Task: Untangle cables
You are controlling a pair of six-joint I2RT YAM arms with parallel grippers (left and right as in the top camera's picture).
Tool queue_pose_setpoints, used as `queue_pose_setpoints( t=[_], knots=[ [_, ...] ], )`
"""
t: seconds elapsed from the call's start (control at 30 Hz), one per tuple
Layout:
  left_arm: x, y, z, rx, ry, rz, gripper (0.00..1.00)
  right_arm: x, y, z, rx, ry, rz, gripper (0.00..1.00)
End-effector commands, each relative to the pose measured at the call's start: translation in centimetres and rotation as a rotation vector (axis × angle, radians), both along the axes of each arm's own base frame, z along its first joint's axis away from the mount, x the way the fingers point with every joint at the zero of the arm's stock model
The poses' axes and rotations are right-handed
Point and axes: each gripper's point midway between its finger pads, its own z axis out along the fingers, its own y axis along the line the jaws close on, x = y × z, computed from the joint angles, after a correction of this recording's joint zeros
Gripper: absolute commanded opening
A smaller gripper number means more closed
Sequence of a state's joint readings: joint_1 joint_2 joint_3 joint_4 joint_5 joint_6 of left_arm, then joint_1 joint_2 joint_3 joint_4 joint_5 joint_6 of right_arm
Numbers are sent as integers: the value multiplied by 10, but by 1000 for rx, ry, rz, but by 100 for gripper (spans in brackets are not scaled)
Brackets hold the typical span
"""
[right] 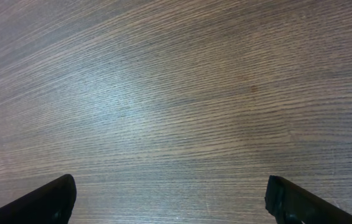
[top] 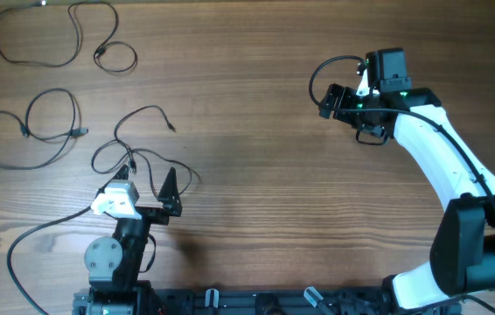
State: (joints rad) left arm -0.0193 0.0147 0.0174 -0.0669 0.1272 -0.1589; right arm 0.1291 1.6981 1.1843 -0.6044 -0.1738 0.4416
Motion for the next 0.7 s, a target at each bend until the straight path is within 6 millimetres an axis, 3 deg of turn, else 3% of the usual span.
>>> queue_pose_setpoints(
  t=[0.0,0.3,0.47,0.67],
  knots=[
    [0,3,-2,17,-4,16,100,0,-3,-1,-16,-1,-13,100],
    [0,3,-3,17,-3,16,100,1,-3,8,-13,-24,-13,100],
    [0,3,-3,17,-3,16,100,0,-3,53,3,-141,-14,100],
    [0,3,-3,17,-2,16,100,-12,-4,125,30,-330,-15,100]
  ],
)
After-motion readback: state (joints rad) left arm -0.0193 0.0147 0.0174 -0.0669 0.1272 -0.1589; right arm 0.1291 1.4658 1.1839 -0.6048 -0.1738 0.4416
